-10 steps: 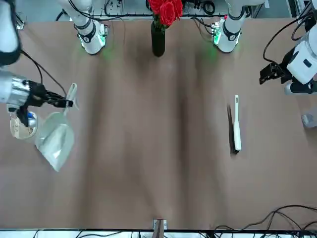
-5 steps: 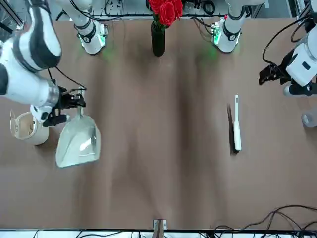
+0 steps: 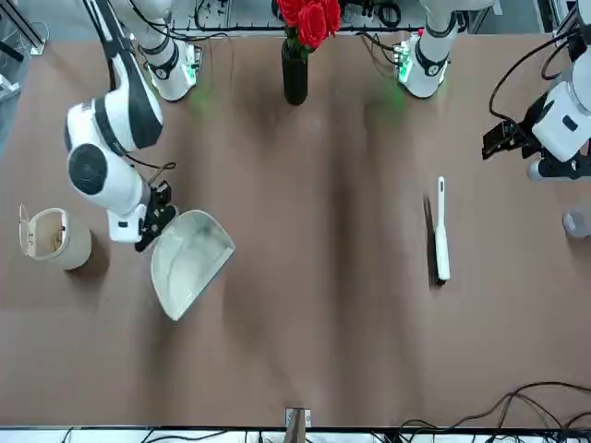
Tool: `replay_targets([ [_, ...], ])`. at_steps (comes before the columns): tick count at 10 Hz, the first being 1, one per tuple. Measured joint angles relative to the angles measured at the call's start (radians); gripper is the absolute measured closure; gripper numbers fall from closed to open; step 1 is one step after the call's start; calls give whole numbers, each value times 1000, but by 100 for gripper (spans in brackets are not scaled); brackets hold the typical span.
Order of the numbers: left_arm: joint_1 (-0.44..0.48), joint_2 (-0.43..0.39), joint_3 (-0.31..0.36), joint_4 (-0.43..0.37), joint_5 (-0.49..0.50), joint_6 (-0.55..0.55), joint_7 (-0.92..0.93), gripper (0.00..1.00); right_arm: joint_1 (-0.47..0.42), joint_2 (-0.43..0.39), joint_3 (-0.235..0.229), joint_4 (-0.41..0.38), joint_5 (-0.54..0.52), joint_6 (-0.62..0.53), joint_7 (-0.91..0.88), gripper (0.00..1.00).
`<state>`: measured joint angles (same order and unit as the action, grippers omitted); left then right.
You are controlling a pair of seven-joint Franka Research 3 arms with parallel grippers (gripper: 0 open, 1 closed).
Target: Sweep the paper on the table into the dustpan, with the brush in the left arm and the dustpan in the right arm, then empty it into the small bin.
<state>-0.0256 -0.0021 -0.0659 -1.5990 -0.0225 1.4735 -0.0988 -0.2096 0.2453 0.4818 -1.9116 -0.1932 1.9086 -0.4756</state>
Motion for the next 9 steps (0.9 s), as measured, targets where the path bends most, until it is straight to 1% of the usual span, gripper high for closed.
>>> replay_targets([
  [2, -1, 0, -5, 3, 0, 68, 1, 0, 10, 22, 8, -28, -81, 27, -72, 68],
  [3, -1, 0, -7, 4, 0, 82, 1, 0, 19, 37, 29, -46, -138, 54, -100, 68],
  [4, -1, 0, -7, 6, 0, 84, 1, 0, 27, 52, 59, -63, -192, 71, -110, 68],
  [5, -2, 0, -8, 6, 0, 85, 1, 0, 35, 67, 76, -76, -227, 86, -110, 68],
  [7, -3, 0, -10, 6, 0, 85, 1, 0, 44, 94, 96, -84, -330, 108, -125, 68],
  [9, -9, 0, -11, 7, 0, 85, 1, 0, 50, 129, 114, -105, -397, 122, -124, 68],
])
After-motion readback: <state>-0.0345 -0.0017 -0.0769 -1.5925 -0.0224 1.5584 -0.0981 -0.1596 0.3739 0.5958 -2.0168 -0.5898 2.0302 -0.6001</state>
